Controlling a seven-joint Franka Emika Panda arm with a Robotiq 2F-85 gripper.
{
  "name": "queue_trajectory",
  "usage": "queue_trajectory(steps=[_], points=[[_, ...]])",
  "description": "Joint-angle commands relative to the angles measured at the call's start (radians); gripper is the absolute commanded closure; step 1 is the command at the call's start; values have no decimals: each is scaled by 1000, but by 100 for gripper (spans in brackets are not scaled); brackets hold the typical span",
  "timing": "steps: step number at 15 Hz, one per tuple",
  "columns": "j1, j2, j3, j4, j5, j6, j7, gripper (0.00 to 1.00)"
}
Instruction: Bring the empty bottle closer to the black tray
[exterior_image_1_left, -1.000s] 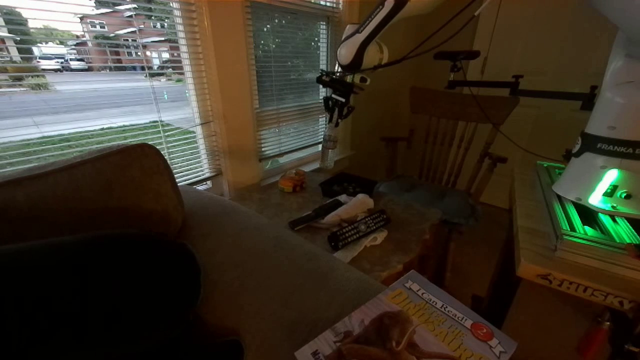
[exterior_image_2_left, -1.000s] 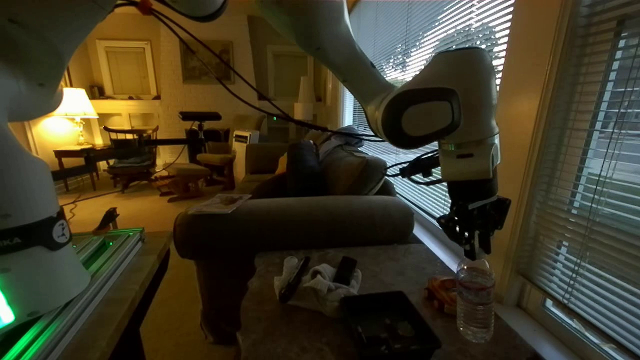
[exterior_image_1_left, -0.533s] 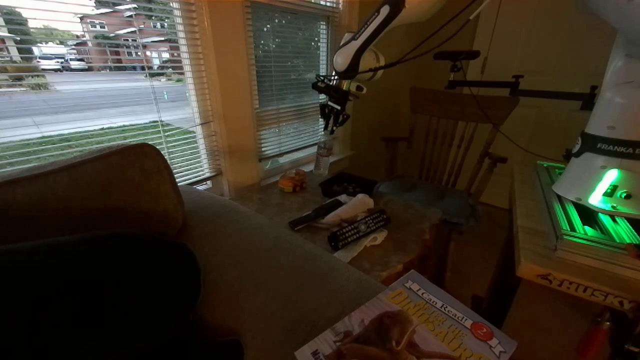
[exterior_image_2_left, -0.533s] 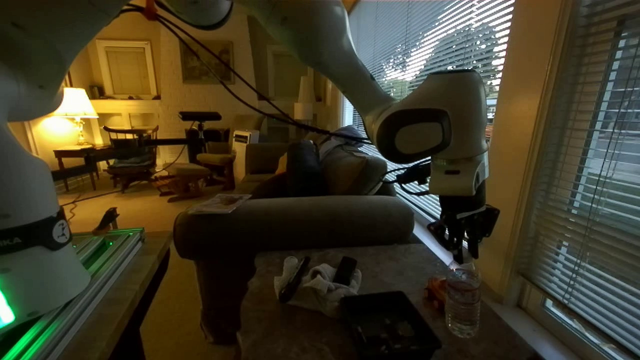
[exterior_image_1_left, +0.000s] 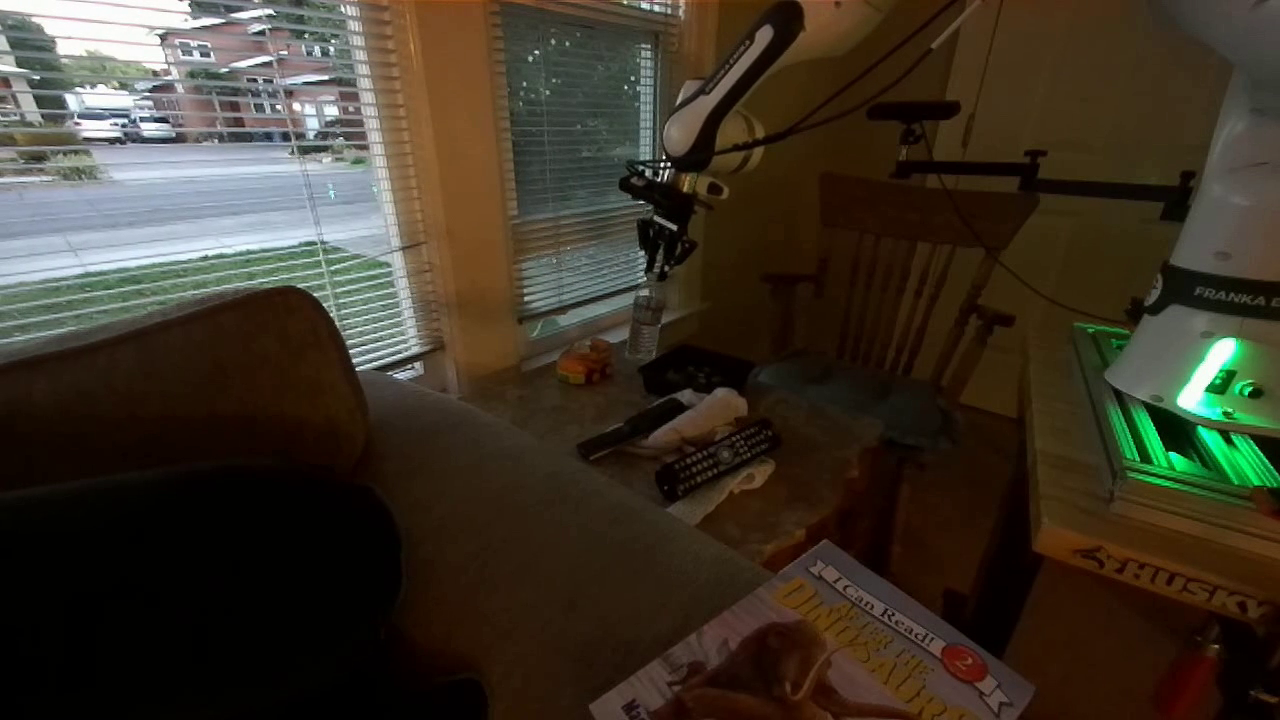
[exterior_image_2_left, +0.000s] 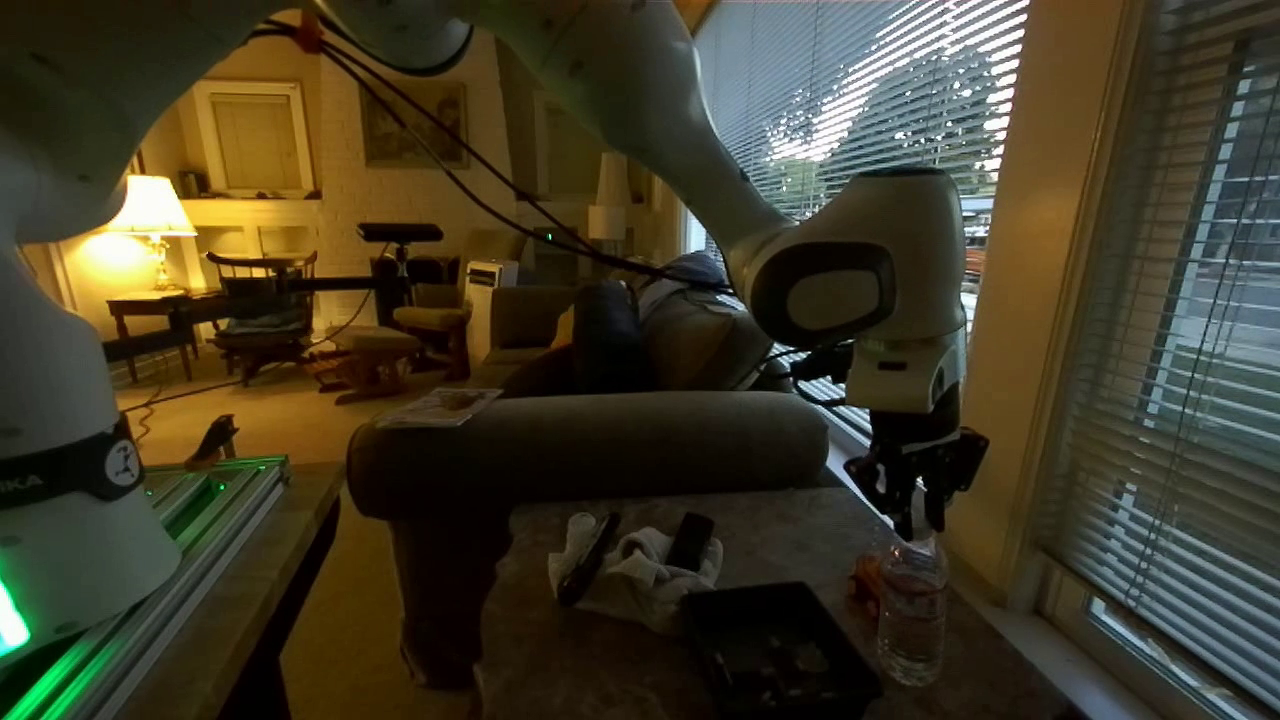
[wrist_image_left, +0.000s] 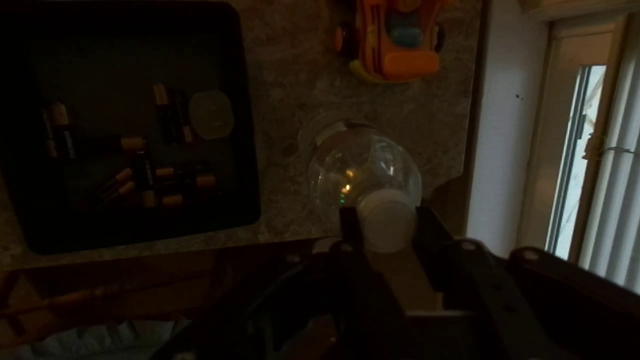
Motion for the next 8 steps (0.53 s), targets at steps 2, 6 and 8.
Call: queue_trajectory(steps=[2,6,8], points=[[9,8,1,35,16,-2,10,28],[39,-74,21,-10,-27,-17,-90,2],[42,-135,67,-52,-16,-47,-185,0]])
